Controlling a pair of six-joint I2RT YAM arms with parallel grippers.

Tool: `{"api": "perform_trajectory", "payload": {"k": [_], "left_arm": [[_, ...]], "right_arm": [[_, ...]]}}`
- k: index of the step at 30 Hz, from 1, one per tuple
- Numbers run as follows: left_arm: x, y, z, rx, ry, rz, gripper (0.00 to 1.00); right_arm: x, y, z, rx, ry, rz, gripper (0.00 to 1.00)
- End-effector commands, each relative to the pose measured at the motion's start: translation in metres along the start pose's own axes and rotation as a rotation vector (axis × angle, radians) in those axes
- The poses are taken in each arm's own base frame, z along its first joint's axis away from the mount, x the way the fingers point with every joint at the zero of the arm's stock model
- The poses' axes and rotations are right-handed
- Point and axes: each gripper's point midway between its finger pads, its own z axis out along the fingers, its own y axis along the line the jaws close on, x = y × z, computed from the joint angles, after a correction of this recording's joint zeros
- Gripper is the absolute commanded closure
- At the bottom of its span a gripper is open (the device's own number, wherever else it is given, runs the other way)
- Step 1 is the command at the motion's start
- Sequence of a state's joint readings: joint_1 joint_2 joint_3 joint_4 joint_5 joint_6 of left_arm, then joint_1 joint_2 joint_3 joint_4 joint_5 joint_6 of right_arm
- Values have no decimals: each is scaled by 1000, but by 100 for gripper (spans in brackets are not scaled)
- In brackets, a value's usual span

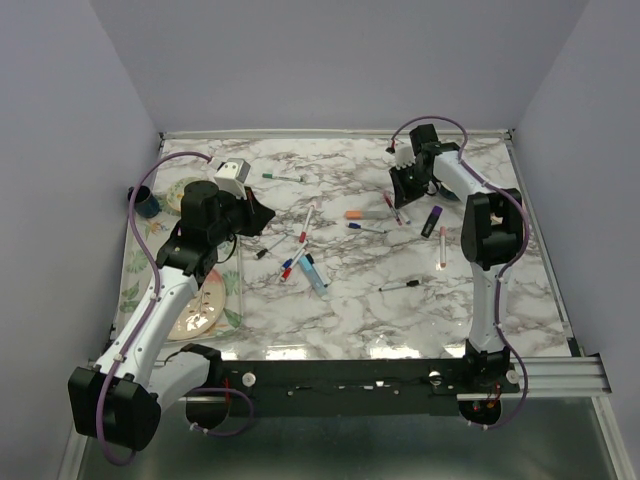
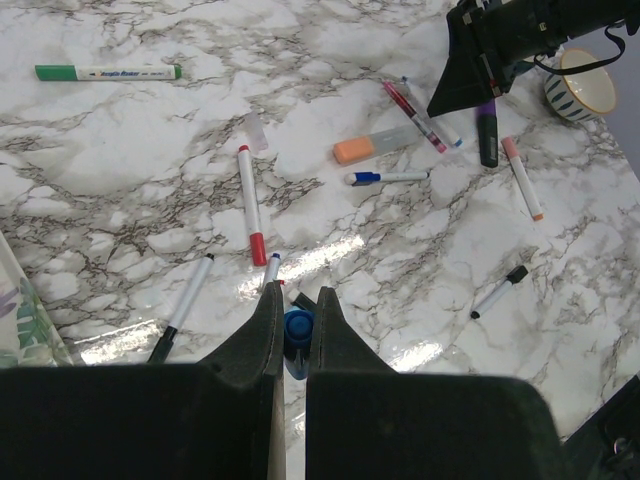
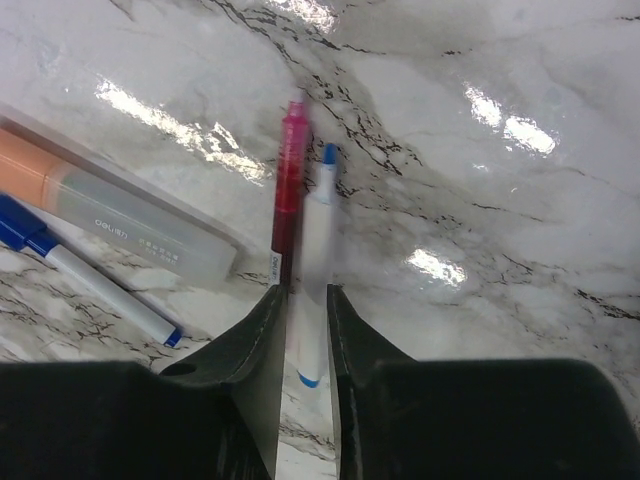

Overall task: Open the pen caps
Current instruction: Place the pen cap on the table with the left arm

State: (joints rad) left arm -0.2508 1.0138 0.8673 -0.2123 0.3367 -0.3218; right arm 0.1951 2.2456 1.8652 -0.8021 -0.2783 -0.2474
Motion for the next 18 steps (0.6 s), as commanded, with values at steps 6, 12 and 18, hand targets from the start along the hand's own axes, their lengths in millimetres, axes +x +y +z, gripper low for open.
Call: {"api": "perform_trajectory", "payload": {"k": [6,12,18], "left_arm": [[5,4,2,-13,12,7,100],[7,5,2,-12,15,6,100],[7,5,2,-11,18,5,100]], "right_arm": [[2,1,4,-14,19,18,67],[2,1,4,-16,17,17,64],[2,0,3,-13,17,17,62]]}}
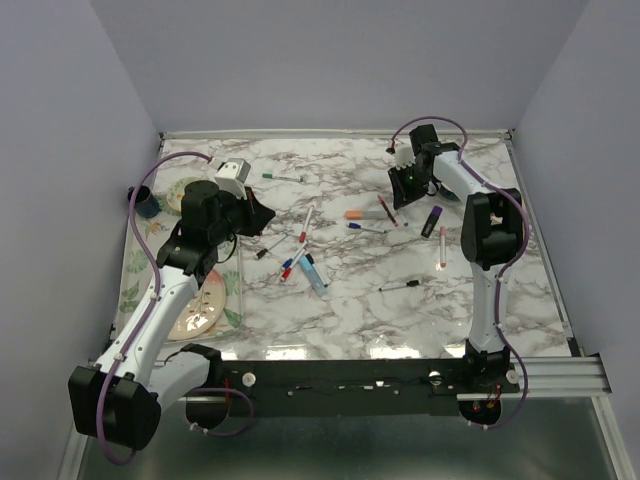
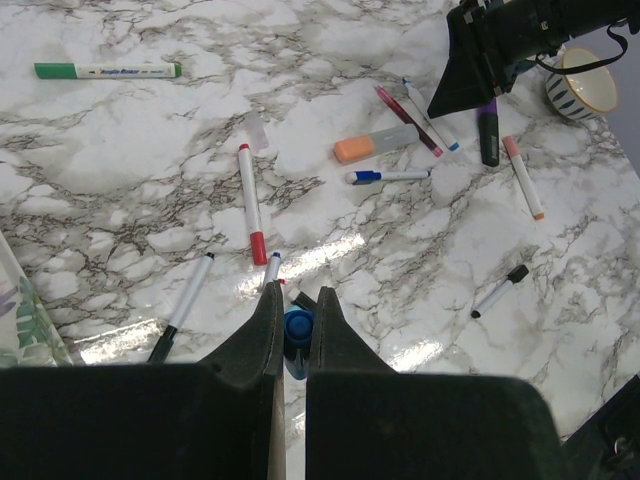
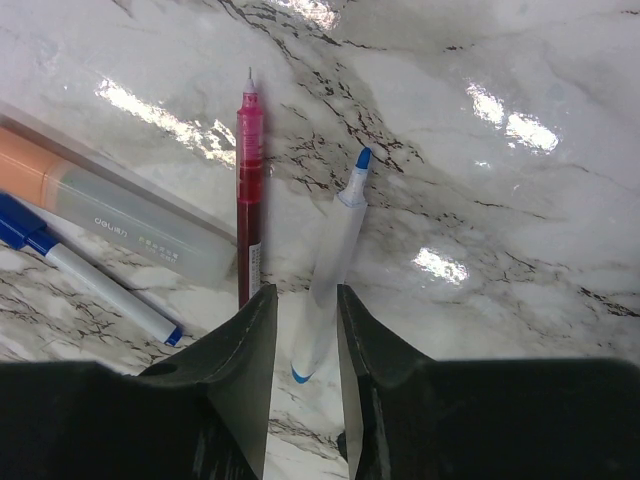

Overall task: Open the pen caps
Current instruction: Place the pen cap on the table with the left arm

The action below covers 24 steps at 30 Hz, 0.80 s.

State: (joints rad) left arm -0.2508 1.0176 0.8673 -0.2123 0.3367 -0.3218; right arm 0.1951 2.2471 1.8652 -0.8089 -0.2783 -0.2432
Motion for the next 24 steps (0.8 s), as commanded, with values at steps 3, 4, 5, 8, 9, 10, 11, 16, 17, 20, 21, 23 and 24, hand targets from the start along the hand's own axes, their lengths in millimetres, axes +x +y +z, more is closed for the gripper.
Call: {"api": "perform_trajectory", "payload": {"k": [3,4,5,8,9,10,11,16,17,20,21,23,24], "left_arm": [[7,5,2,-11,17,5,100],[7,5,3,-13,17,5,100],[7,5,3,-11,19,4,100],[8,6,4,-12,21,3,100],[10,6,5,-12,27,3,100],[10,6,5,-11,29,1,100],[11,6,6,-8,30,-1,100],[14,6,9,-4,42,-11,100],[15,6,10,-1,44,-13,100],[18,7,13,1,57,-25,100],[19,7,14,3,60,-29,100],[20,7,17,6,66,-50,100],[21,6,19,12,72,-60,100]], "right_arm": [[-3,1,-3,-11,-1,6,62],[-4,2,-4,-10,-5,3,62],[-7,1,-9,-7,-16,-2,62],[-11,4,-20,-6,-38,-11,61],[-12,5,-23,-7,-47,-15,62],[-11,6,-24,-7,-50,-19,62],[-10,7,-28,-9,-54,-19,62],[-12,19,-53,-16,-117,-42,61],[-4,22,-53,-22,-110,-40,61],[-4,30,-71,-32,-156,-53,61],[6,33,-69,-42,-142,-49,61],[7,44,-84,-65,-180,-69,61],[20,49,-84,-84,-166,-65,61]]}}
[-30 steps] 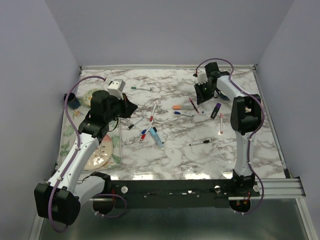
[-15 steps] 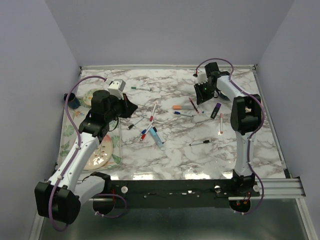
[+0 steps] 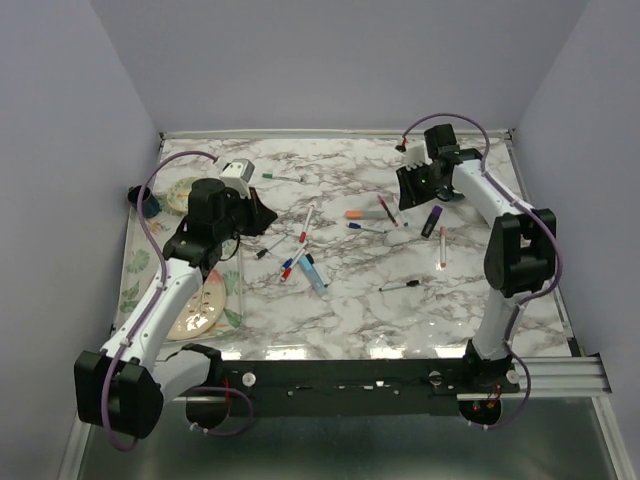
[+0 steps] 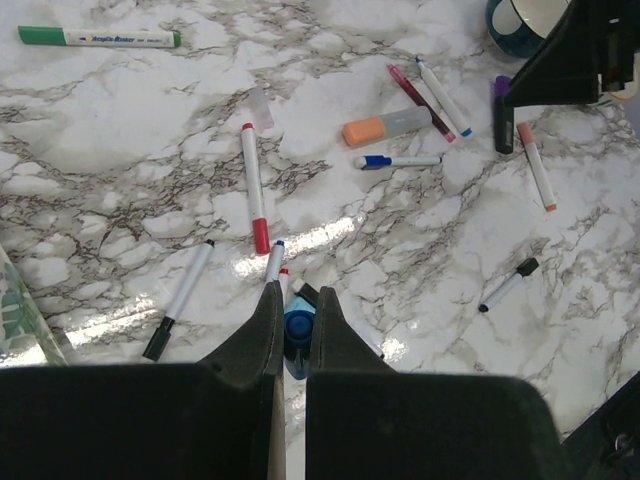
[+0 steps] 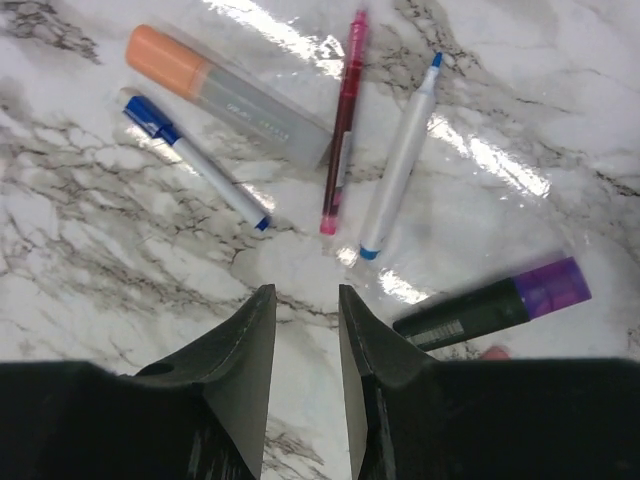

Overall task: Open the pen caps
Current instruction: Place the pen cap on the table with the left arm

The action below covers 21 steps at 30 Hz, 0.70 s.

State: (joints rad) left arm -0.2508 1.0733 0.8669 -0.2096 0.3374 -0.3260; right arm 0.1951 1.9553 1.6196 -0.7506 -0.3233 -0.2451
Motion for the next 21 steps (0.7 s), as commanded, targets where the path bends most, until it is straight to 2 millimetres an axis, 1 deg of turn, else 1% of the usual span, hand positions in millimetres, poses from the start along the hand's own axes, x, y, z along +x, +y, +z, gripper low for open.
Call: {"api": "perform_trajectory", "payload": {"k": [1,2,3,4,5,6,7,8,9,10,11,12,13,14,15,16,17,18,19,20,21], "left_arm": [[8,-4,9,36,22,-50,100],[9,-5,13,41,30,-85,100],[11,-7,16,48,36,-103,100],[9,-9,19,52,31,-112,100],[17,-14,28,58,65,-120,100],[22,-16,33,52,84,-137,100],[20,-17,38,33,90,-137,100],[33,-20,50,23,142,-137,100],[37,-20,56,5,163,-137,100],[34,-21,61,-16,178,-129,100],[46,-9,75,-87,217,-125,100],[51,-13,82,-96,244,-108,100],[42,-15,89,-116,249,-81,100],[54,-3,104,-181,294,-63,100],[58,-6,112,-191,319,-37,100],[48,-11,120,-196,319,-20,100],[63,-3,135,-225,373,-3,100],[64,0,142,-246,387,7,100],[52,-1,150,-265,374,21,100],[65,9,162,-296,413,29,100],[65,15,168,-325,421,38,100]], "right_arm": [[12,29,-23,-97,-64,-38,61],[8,36,-39,-107,-101,-64,61],[13,42,-44,-129,-107,-77,61],[24,54,-45,-182,-103,-79,61],[27,60,-51,-200,-120,-92,61],[25,68,-66,-210,-161,-114,61],[33,75,-67,-241,-175,-115,61],[35,78,-72,-248,-191,-117,61],[33,82,-84,-246,-230,-133,61],[34,86,-87,-264,-246,-142,61],[41,87,-86,-268,-243,-137,61],[43,88,-89,-272,-249,-140,61],[43,90,-93,-281,-262,-146,61],[45,89,-93,-283,-262,-141,61],[46,90,-94,-289,-264,-142,61],[48,92,-96,-301,-263,-139,61],[48,91,-97,-303,-265,-141,61],[49,92,-98,-306,-264,-140,61],[49,92,-99,-309,-266,-141,61],[48,92,-101,-305,-271,-145,61],[48,92,-101,-305,-273,-145,61]]}}
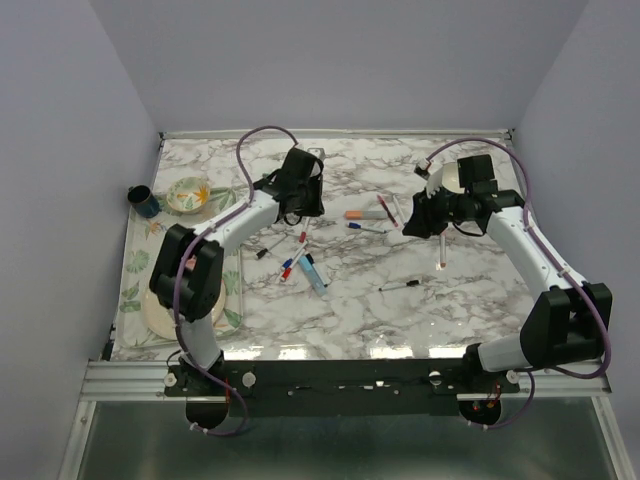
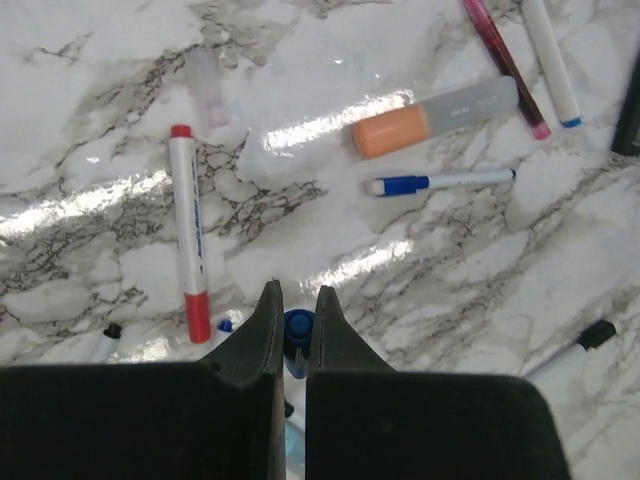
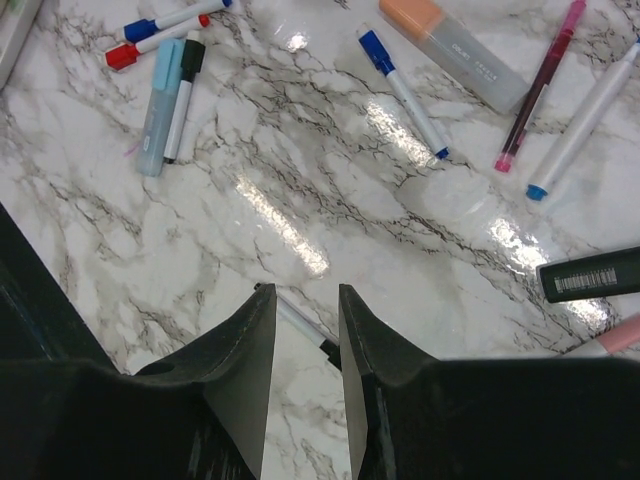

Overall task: Open the pen caps
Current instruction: Place the pen cap on the table with the left arm

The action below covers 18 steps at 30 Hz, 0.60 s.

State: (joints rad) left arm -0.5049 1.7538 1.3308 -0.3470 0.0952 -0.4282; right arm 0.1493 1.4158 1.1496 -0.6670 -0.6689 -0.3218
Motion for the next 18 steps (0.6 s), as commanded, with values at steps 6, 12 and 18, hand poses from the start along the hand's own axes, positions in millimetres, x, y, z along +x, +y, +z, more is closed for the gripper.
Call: {"api": "perform_trajectory", "payload": {"k": [6,12,18], "left_arm": [[-5,43,64,-280,163,92,100],[-4,46,80,-302,215,103,99],[10,49,90,-292,250,97,97]], "right_arm": [[-3,9,-6,-48,-42,-33,61],[-4,10,-8,-50,-46,-35,61],[-3,9,-7,-51,-41,-31,61]]}}
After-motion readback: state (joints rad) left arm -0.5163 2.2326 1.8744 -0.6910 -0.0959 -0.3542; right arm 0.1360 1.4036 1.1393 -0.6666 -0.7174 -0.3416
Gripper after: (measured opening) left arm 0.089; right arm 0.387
